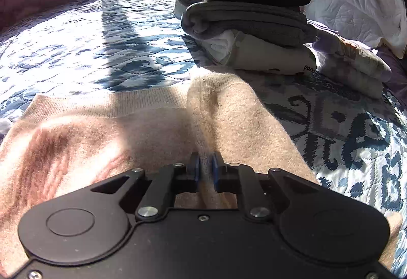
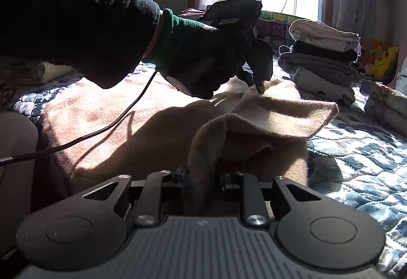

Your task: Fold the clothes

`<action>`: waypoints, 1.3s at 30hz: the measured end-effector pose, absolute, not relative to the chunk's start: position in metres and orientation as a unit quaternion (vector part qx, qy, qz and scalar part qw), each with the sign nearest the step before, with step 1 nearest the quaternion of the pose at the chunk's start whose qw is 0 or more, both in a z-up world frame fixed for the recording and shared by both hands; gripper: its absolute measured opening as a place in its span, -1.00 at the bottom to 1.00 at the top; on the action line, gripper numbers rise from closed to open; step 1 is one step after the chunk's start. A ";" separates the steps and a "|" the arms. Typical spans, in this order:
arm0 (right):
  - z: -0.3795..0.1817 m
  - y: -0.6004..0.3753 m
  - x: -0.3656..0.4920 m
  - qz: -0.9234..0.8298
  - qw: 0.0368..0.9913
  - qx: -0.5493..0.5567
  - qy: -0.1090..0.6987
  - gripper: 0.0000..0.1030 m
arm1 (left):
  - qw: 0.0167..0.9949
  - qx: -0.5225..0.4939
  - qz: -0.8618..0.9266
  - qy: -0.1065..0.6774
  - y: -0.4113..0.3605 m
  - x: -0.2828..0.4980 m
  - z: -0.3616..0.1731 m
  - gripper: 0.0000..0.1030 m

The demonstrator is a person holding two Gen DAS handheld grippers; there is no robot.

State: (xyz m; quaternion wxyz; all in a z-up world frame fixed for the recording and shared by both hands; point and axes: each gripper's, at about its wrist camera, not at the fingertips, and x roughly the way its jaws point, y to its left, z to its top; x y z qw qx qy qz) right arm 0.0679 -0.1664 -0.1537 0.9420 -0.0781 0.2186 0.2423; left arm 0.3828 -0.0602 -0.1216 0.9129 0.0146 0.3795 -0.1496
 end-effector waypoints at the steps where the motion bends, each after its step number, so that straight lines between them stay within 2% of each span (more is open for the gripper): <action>1: -0.152 -0.166 0.065 0.245 0.942 -0.082 0.216 -0.28 | 0.913 0.024 -0.146 0.380 -0.062 0.380 -0.119 -0.54; 2: -0.150 -0.166 0.062 0.248 0.941 -0.086 0.213 -0.19 | 0.915 0.034 -0.141 0.378 -0.063 0.377 -0.116 -0.40; 3: -0.145 -0.171 0.055 0.252 0.942 -0.083 0.205 -0.05 | 0.919 0.042 -0.133 0.368 -0.062 0.368 -0.111 -0.14; 4: -0.141 -0.178 0.048 0.256 0.942 -0.079 0.200 0.01 | 0.926 0.048 -0.124 0.354 -0.060 0.357 -0.105 0.03; 9: -0.126 -0.212 0.015 0.253 0.949 -0.074 0.173 0.22 | 0.942 -0.003 -0.129 0.309 -0.031 0.275 -0.079 0.08; 14: -0.130 -0.216 0.017 0.235 0.952 -0.083 0.180 0.15 | 0.933 -0.126 -0.162 0.296 -0.002 0.187 -0.072 0.11; 16: -0.135 -0.207 0.016 0.244 0.946 -0.105 0.184 0.14 | 0.926 -0.144 -0.184 0.297 -0.005 0.158 -0.073 0.13; 19: -0.145 -0.193 0.016 0.257 0.934 -0.141 0.203 0.13 | 0.920 -0.123 -0.222 0.299 -0.023 0.126 -0.077 0.23; 22: -0.151 -0.184 0.014 0.260 0.928 -0.165 0.208 0.13 | 0.922 -0.014 -0.252 0.294 -0.061 0.101 -0.091 0.32; 24: -0.152 -0.182 0.012 0.257 0.929 -0.168 0.208 0.13 | 0.923 0.070 -0.234 0.296 -0.080 0.093 -0.108 0.32; 25: -0.152 -0.183 0.012 0.255 0.929 -0.167 0.211 0.14 | 0.924 0.085 -0.225 0.297 -0.082 0.091 -0.116 0.26; 26: -0.153 -0.183 0.011 0.253 0.929 -0.165 0.213 0.14 | 0.925 0.082 -0.210 0.305 -0.078 0.092 -0.122 0.03; 27: -0.153 -0.184 0.012 0.253 0.929 -0.162 0.217 0.14 | 0.926 0.059 -0.190 0.322 -0.068 0.096 -0.125 -0.50; 29: -0.155 -0.185 0.013 0.254 0.928 -0.158 0.225 0.15 | 0.923 -0.012 -0.158 0.350 -0.043 0.103 -0.127 -0.53; 33: -0.150 -0.184 0.005 0.253 0.932 -0.170 0.198 0.15 | 0.914 -0.076 -0.146 0.370 -0.009 0.100 -0.129 -0.52; 35: -0.149 -0.185 0.004 0.242 0.936 -0.172 0.188 0.15 | 0.914 -0.103 -0.139 0.367 0.001 0.098 -0.126 -0.47; 39: -0.149 -0.186 0.012 0.237 0.938 -0.164 0.191 0.16 | 0.926 -0.123 -0.133 0.332 0.007 0.092 -0.117 -0.24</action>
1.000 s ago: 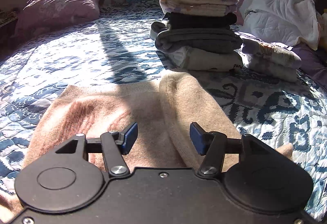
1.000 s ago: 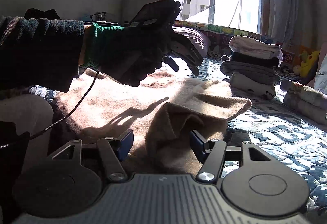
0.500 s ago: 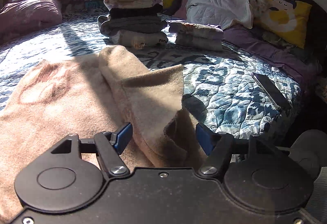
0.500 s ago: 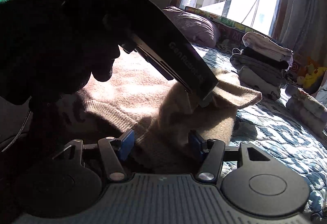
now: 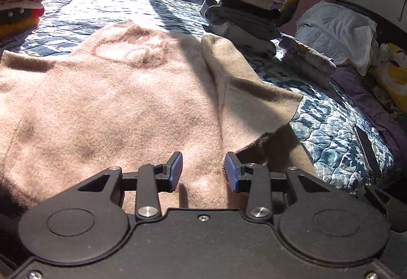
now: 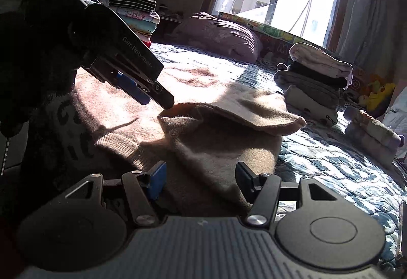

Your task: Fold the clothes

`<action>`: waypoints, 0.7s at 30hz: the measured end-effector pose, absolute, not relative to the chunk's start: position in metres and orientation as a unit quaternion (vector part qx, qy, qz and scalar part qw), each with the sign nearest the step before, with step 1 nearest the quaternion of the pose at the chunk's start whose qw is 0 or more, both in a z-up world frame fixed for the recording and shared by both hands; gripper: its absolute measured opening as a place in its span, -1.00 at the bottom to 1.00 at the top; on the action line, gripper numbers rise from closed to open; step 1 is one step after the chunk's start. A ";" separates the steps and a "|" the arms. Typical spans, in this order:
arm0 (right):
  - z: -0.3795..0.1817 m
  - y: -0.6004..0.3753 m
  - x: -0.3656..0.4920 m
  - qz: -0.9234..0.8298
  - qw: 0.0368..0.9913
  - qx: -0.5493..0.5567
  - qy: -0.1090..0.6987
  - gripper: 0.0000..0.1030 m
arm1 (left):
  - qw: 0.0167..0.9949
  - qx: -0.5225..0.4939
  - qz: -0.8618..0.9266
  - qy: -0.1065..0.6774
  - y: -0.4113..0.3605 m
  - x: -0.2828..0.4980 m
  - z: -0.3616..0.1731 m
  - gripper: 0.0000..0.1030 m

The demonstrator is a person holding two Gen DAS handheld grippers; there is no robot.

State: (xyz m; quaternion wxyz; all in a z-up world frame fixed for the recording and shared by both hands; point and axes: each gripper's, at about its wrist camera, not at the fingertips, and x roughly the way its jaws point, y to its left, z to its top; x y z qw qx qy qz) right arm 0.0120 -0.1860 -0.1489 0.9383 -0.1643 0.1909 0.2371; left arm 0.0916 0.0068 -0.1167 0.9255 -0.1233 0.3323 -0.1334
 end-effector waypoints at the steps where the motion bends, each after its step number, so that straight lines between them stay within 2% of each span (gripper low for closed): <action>1: -0.149 -0.185 0.013 0.239 0.938 -0.166 0.189 0.16 | 0.928 -0.129 -0.134 0.324 0.006 0.092 -0.114 -0.18; 5: -0.154 -0.174 0.017 0.243 0.934 -0.190 0.182 0.12 | 0.931 -0.125 -0.165 0.300 -0.002 0.099 -0.102 -0.07; 9: -0.159 -0.168 0.021 0.252 0.930 -0.194 0.187 0.12 | 0.924 -0.052 -0.226 0.304 -0.037 0.126 -0.085 -0.01; 15: -0.161 -0.168 0.021 0.259 0.928 -0.187 0.192 0.15 | 0.876 0.164 -0.328 0.315 -0.113 0.159 -0.060 0.00; 16: -0.161 -0.168 0.022 0.260 0.928 -0.184 0.192 0.15 | 0.857 0.207 -0.343 0.324 -0.126 0.158 -0.061 0.07; 18: -0.160 -0.171 0.024 0.261 0.930 -0.175 0.193 0.15 | 0.828 0.298 -0.343 0.327 -0.147 0.155 -0.076 0.12; 21: -0.157 -0.176 0.029 0.259 0.933 -0.158 0.192 0.14 | 0.796 0.410 -0.313 0.317 -0.161 0.159 -0.106 0.08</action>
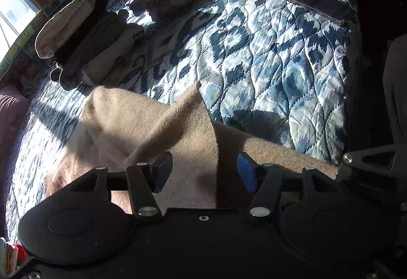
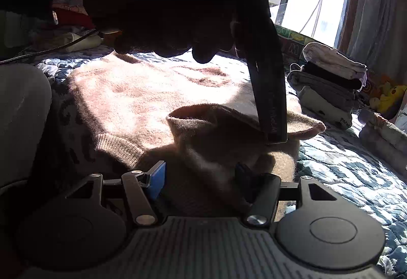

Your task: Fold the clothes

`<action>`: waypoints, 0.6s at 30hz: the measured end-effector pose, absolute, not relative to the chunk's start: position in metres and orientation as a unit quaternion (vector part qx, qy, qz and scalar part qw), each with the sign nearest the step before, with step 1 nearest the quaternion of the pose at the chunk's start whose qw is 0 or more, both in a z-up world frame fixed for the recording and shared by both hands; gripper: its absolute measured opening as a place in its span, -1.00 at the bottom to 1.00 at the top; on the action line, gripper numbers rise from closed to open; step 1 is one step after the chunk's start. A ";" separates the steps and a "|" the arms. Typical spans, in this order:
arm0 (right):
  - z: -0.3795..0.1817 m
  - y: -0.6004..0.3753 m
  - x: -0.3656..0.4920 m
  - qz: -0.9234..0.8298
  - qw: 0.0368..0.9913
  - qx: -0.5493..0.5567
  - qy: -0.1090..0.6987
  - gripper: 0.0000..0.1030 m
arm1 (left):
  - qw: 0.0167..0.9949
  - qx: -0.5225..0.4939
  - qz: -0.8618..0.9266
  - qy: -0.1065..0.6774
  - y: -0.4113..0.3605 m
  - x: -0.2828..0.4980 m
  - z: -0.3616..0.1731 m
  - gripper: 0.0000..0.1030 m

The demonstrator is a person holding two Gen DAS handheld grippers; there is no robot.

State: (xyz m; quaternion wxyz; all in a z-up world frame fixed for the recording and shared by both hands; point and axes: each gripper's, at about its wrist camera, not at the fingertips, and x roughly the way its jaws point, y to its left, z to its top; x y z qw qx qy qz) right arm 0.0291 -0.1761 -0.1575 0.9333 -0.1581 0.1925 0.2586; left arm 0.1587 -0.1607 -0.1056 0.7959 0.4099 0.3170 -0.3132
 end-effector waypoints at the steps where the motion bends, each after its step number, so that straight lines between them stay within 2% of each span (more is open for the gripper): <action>1: -0.156 -0.178 0.031 0.258 0.935 -0.151 0.192 0.14 | 0.794 0.420 -0.305 0.315 -0.161 0.163 -0.112 -0.11; 2: -0.155 -0.180 0.032 0.256 0.936 -0.144 0.191 0.15 | 0.795 0.424 -0.299 0.315 -0.160 0.168 -0.116 -0.33; 3: -0.154 -0.182 0.034 0.255 0.938 -0.137 0.191 0.16 | 0.811 0.396 -0.291 0.317 -0.156 0.175 -0.114 -0.76; 5: -0.156 -0.185 0.039 0.256 0.937 -0.127 0.202 0.16 | 0.879 0.224 -0.254 0.335 -0.121 0.203 -0.088 -0.80; 7: -0.158 -0.186 0.043 0.258 0.934 -0.121 0.215 0.18 | 0.907 0.048 -0.223 0.353 -0.079 0.226 -0.077 -0.80; 9: -0.157 -0.186 0.042 0.262 0.934 -0.122 0.211 0.19 | 0.914 -0.039 -0.180 0.363 -0.049 0.237 -0.083 -0.80; 11: -0.156 -0.186 0.042 0.264 0.933 -0.119 0.213 0.19 | 0.904 -0.139 -0.157 0.373 -0.017 0.238 -0.092 -0.74; 12: -0.157 -0.186 0.042 0.265 0.933 -0.120 0.214 0.19 | 0.897 -0.186 -0.150 0.372 -0.002 0.231 -0.096 -0.47; 13: -0.157 -0.186 0.042 0.264 0.933 -0.121 0.214 0.20 | 0.891 -0.226 -0.141 0.367 0.011 0.224 -0.100 0.02; 14: -0.157 -0.185 0.041 0.264 0.933 -0.124 0.212 0.20 | 0.891 -0.248 -0.130 0.358 0.020 0.213 -0.105 0.14; 18: -0.156 -0.183 0.036 0.266 0.933 -0.133 0.203 0.20 | 0.879 -0.307 -0.134 0.339 0.040 0.182 -0.122 0.19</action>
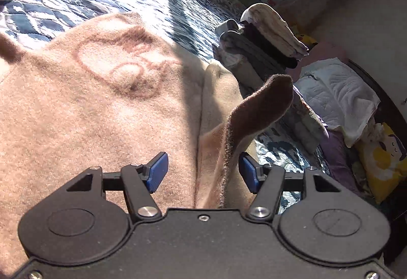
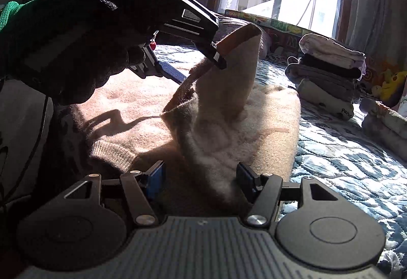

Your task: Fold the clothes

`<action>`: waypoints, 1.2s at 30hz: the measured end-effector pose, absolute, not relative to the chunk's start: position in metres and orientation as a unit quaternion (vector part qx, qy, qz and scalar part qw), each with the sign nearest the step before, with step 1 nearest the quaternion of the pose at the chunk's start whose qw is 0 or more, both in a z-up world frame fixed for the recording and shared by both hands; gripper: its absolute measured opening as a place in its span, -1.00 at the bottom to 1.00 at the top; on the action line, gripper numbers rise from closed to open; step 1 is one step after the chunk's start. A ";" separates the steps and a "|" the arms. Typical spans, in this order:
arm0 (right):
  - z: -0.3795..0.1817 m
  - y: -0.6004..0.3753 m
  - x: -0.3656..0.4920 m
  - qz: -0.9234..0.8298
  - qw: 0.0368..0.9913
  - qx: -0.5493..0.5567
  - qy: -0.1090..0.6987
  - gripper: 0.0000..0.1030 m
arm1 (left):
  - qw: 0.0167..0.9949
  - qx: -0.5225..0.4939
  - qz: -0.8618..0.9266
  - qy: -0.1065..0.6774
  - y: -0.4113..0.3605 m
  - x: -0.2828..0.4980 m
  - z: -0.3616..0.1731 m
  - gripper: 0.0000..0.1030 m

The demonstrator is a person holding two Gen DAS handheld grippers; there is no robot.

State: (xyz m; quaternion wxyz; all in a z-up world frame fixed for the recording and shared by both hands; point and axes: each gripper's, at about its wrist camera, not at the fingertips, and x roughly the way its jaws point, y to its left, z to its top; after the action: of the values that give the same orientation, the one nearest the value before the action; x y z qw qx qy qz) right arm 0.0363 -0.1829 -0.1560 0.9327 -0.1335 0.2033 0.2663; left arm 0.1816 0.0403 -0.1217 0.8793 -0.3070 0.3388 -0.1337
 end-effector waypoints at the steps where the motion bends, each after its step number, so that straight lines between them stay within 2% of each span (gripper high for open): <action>1: -0.156 -0.181 0.034 0.271 0.932 -0.135 0.201 0.20 | 0.878 -0.317 -0.139 0.330 0.045 0.175 -0.123 0.21; 4: -0.157 -0.170 0.028 0.296 0.922 -0.157 0.192 0.20 | 0.867 -0.351 -0.157 0.318 0.056 0.166 -0.133 0.36; 8: -0.157 -0.155 0.020 0.315 0.914 -0.183 0.180 0.25 | 0.854 -0.368 -0.169 0.329 0.055 0.172 -0.146 0.36; 14: -0.158 -0.134 0.015 0.338 0.902 -0.205 0.173 0.25 | 0.892 -0.285 -0.150 0.316 0.026 0.176 -0.133 0.35; 15: -0.156 -0.133 0.014 0.342 0.902 -0.203 0.170 0.23 | 0.897 -0.279 -0.125 0.318 0.026 0.179 -0.135 0.05; 16: -0.153 -0.134 0.011 0.339 0.905 -0.202 0.161 0.18 | 0.891 -0.297 -0.103 0.328 0.034 0.181 -0.142 -0.50; 17: -0.150 -0.135 0.008 0.336 0.907 -0.201 0.152 0.18 | 0.884 -0.315 -0.086 0.335 0.043 0.182 -0.149 -0.59; 20: -0.143 -0.140 0.004 0.321 0.918 -0.193 0.133 0.20 | 0.862 -0.369 -0.078 0.339 0.072 0.172 -0.168 -0.60; 21: -0.141 -0.142 0.006 0.312 0.922 -0.186 0.132 0.21 | 0.852 -0.393 -0.093 0.332 0.076 0.168 -0.169 -0.50; 22: -0.141 -0.146 0.012 0.296 0.928 -0.178 0.137 0.22 | 0.842 -0.416 -0.109 0.325 0.081 0.165 -0.169 -0.08; 24: -0.143 -0.153 0.023 0.270 0.936 -0.164 0.154 0.25 | 0.837 -0.432 -0.130 0.310 0.082 0.162 -0.166 0.28; 28: -0.151 -0.159 0.041 0.279 0.928 -0.131 0.211 0.30 | 0.856 -0.397 -0.122 0.306 0.069 0.168 -0.165 0.29; 30: -0.156 -0.150 0.029 0.297 0.919 -0.163 0.201 0.32 | 0.865 -0.392 -0.115 0.291 0.064 0.171 -0.164 0.28; 32: -0.158 -0.144 0.022 0.306 0.915 -0.180 0.191 0.31 | 0.877 -0.371 -0.117 0.282 0.059 0.177 -0.159 0.17; 33: -0.157 -0.142 0.020 0.307 0.916 -0.181 0.186 0.28 | 0.884 -0.352 -0.106 0.290 0.057 0.181 -0.157 -0.17; 34: -0.156 -0.141 0.021 0.301 0.920 -0.177 0.180 0.23 | 0.888 -0.334 -0.093 0.301 0.056 0.186 -0.156 -0.38; 36: -0.152 -0.141 0.022 0.294 0.926 -0.166 0.169 0.21 | 0.889 -0.328 -0.080 0.310 0.060 0.186 -0.152 -0.38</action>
State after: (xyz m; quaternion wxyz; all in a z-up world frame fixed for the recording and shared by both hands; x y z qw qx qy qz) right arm 0.0221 -0.1413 -0.1524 0.9259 -0.1665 0.1691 0.2938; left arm 0.1861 0.0599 -0.1518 0.8888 -0.3278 0.3100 -0.0799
